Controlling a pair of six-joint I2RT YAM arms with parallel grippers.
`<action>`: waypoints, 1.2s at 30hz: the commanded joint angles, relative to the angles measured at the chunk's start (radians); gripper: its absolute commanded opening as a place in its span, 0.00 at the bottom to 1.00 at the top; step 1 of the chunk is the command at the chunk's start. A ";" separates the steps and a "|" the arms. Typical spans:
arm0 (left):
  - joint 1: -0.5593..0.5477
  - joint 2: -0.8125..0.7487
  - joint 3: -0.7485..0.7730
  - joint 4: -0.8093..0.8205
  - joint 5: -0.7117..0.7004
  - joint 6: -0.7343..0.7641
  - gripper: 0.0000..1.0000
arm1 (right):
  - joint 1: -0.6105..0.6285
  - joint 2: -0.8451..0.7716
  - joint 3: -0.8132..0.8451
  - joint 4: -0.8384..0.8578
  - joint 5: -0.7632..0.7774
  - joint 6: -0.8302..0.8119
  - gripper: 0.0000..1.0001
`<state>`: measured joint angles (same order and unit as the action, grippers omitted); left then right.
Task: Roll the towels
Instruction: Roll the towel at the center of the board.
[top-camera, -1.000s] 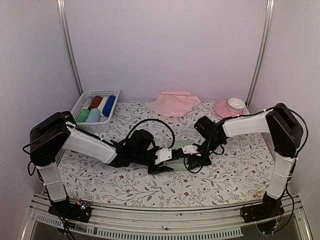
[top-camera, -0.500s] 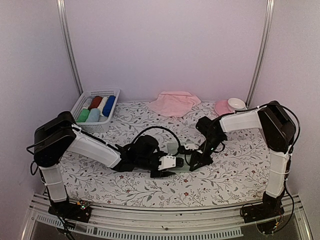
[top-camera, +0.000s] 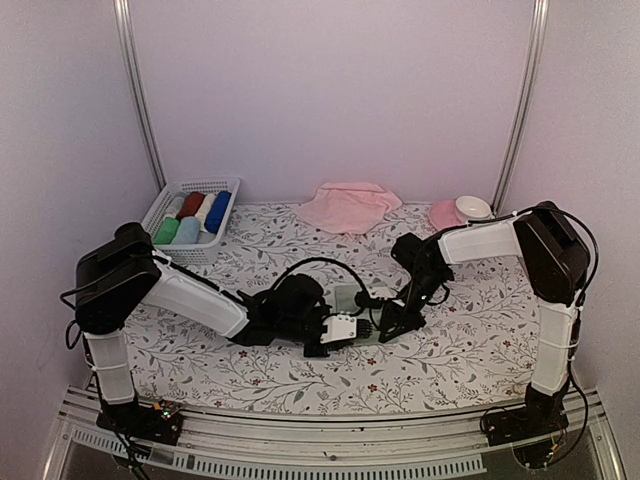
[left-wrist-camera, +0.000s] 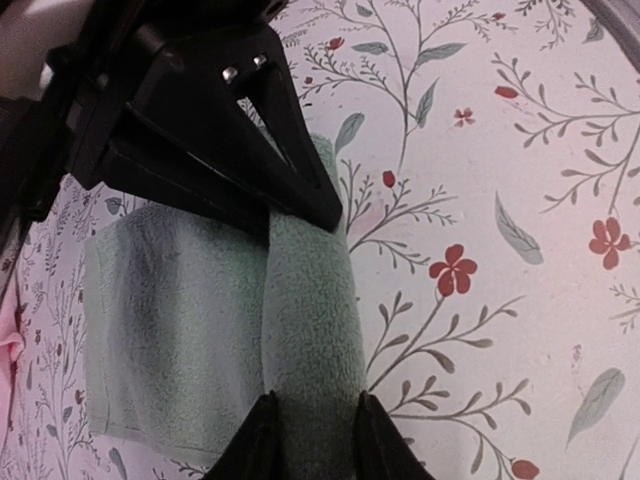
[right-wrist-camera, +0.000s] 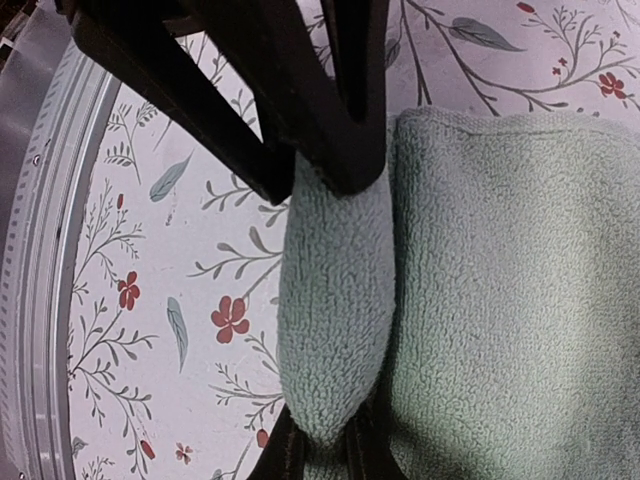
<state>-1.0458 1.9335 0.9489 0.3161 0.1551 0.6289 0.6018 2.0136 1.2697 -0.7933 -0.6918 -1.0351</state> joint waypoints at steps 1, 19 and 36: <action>-0.016 0.040 0.031 -0.036 -0.012 0.008 0.25 | -0.002 0.031 0.011 -0.023 0.003 0.011 0.09; -0.019 0.085 0.061 -0.115 -0.020 0.012 0.36 | -0.014 0.031 0.014 -0.020 0.004 0.019 0.10; -0.008 0.080 0.080 -0.163 0.020 -0.063 0.02 | -0.018 -0.035 -0.010 0.023 0.020 0.021 0.31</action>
<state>-1.0527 1.9923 1.0187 0.2340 0.1402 0.6113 0.5922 2.0151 1.2705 -0.7944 -0.6945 -1.0153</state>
